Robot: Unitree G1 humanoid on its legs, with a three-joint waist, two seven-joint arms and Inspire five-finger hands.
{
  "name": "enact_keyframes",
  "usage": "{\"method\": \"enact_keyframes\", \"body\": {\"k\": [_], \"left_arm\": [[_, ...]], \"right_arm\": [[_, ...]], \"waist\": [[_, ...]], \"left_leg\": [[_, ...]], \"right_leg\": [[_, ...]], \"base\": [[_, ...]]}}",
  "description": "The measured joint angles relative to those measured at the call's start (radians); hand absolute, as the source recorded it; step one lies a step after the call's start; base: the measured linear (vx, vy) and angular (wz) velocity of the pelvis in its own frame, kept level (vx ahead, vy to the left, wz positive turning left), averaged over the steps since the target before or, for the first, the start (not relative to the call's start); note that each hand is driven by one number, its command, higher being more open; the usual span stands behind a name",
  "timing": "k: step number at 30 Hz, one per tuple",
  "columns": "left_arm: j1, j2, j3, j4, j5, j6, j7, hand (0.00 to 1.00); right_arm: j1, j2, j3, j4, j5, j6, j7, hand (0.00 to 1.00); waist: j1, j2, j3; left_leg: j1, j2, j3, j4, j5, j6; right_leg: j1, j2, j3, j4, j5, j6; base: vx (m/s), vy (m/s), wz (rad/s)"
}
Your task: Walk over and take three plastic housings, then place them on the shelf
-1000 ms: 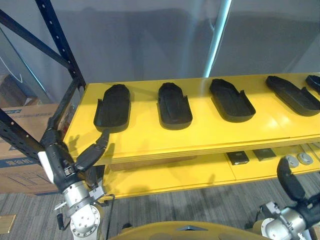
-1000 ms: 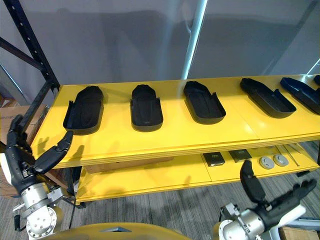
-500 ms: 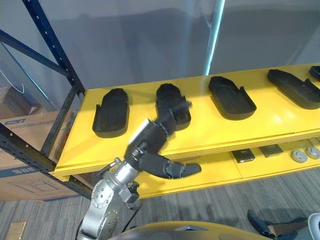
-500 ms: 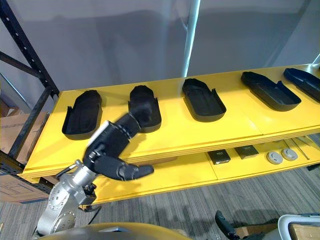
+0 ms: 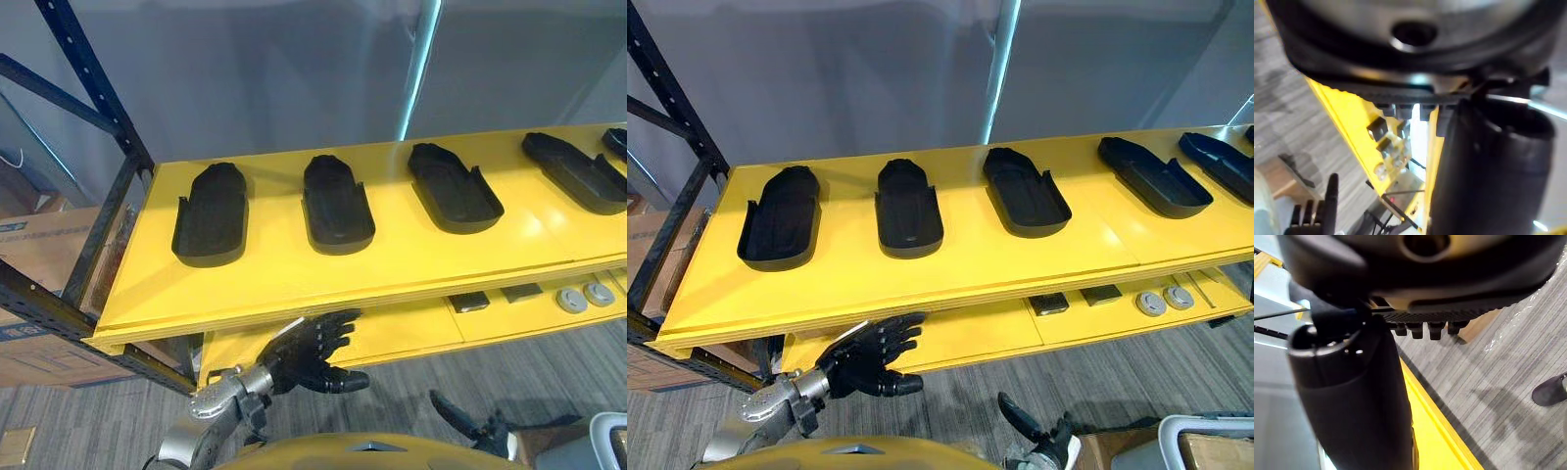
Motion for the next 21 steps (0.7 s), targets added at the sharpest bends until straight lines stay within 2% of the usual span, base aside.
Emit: {"method": "enact_keyframes", "body": {"k": [3, 6, 9, 12, 14, 16, 21], "left_arm": [[0.001, -0.005, 0.007, 0.077, 0.151, -0.009, 0.036, 1.00], [0.001, -0.013, 0.011, 0.169, 0.170, -0.005, 0.064, 1.00], [-0.004, -0.079, 0.073, 0.337, 0.169, -0.010, 0.173, 1.00], [-0.029, -0.159, 0.228, 0.563, 0.138, -0.052, 0.292, 1.00], [-0.050, -0.200, 0.370, 0.687, 0.125, -0.115, 0.371, 1.00], [-0.072, -0.219, 0.460, 0.790, 0.121, -0.152, 0.431, 1.00], [-0.090, -0.256, 0.609, 0.918, 0.009, -0.158, 0.577, 1.00]], "right_arm": [[-0.017, 0.000, 0.022, 0.003, 0.000, 0.012, 0.005, 1.00], [-0.029, -0.001, 0.039, 0.026, 0.003, 0.016, 0.011, 1.00], [-0.045, 0.004, 0.051, 0.070, 0.007, 0.024, 0.026, 1.00], [-0.052, 0.005, 0.047, 0.112, 0.048, 0.050, 0.061, 1.00], [-0.074, 0.004, 0.021, 0.162, 0.098, 0.092, 0.128, 1.00], [-0.088, 0.001, -0.004, 0.201, 0.128, 0.125, 0.180, 1.00], [-0.119, -0.011, -0.023, 0.250, 0.141, 0.164, 0.249, 1.00]], "waist": [[0.008, -0.009, 0.007], [0.011, -0.011, 0.006], [0.018, -0.012, 0.008], [0.021, -0.021, 0.012], [0.023, -0.031, 0.016], [0.023, -0.034, 0.018], [0.025, -0.033, 0.022]], "left_leg": [[0.008, -0.010, -0.005, 0.000, 0.000, 0.001], [0.013, -0.015, -0.010, -0.001, -0.002, 0.001], [0.013, -0.016, -0.014, -0.001, -0.004, -0.001], [0.014, -0.016, -0.027, -0.001, -0.006, -0.003], [0.018, -0.016, -0.033, -0.001, -0.007, -0.005], [0.030, -0.017, -0.032, -0.001, -0.008, -0.007], [0.051, -0.018, -0.033, -0.001, -0.012, -0.012]], "right_leg": [[0.006, 0.000, -0.006, -0.003, -0.002, 0.001], [0.019, -0.003, -0.013, -0.013, -0.003, 0.002], [0.020, -0.003, -0.015, -0.014, -0.004, 0.000], [0.034, -0.002, -0.030, -0.018, -0.008, 0.000], [0.048, -0.001, -0.037, -0.028, -0.008, 0.000], [0.059, -0.002, -0.037, -0.030, -0.008, -0.001], [0.082, -0.002, -0.039, -0.032, -0.011, -0.005]], "base": [[-0.03, -0.002, 0.05], [0.00, 0.007, 0.05], [0.01, 0.000, 0.01], [0.03, -0.008, 0.12], [0.03, -0.010, 0.08], [0.00, 0.000, 0.00], [-0.01, -0.002, 0.01]]}}
